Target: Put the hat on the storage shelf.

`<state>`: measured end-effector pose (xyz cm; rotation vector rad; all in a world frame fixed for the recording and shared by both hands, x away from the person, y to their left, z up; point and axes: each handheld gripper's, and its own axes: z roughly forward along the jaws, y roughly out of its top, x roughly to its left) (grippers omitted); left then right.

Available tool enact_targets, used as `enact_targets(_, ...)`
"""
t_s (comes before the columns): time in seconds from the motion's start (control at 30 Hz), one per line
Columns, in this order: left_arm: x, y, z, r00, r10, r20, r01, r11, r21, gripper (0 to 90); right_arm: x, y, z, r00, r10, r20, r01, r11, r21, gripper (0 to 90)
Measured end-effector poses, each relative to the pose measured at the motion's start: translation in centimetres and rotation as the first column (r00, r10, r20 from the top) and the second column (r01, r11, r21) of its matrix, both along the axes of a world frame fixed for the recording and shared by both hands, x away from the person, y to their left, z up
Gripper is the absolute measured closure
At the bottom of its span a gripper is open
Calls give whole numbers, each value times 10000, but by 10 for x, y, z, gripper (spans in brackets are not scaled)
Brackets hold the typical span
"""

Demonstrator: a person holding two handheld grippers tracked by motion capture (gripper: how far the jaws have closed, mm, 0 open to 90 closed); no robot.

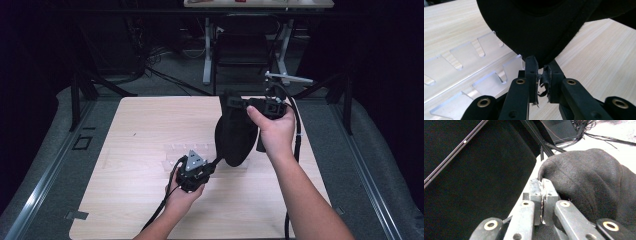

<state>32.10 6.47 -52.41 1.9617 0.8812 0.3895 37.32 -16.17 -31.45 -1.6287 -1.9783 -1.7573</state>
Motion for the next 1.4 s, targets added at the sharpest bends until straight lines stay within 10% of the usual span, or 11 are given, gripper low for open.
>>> enact_targets(1.07,-10,9,19,9983,-286,507,306,9988,-381,763,0,27,-3,9976,689,-106,-689,9976,-74,887)
enact_targets(1.4,-14,7,18,9931,-458,1083,420,9984,379,829,1,36,-5,9962,862,-87,-864,9961,-161,881)
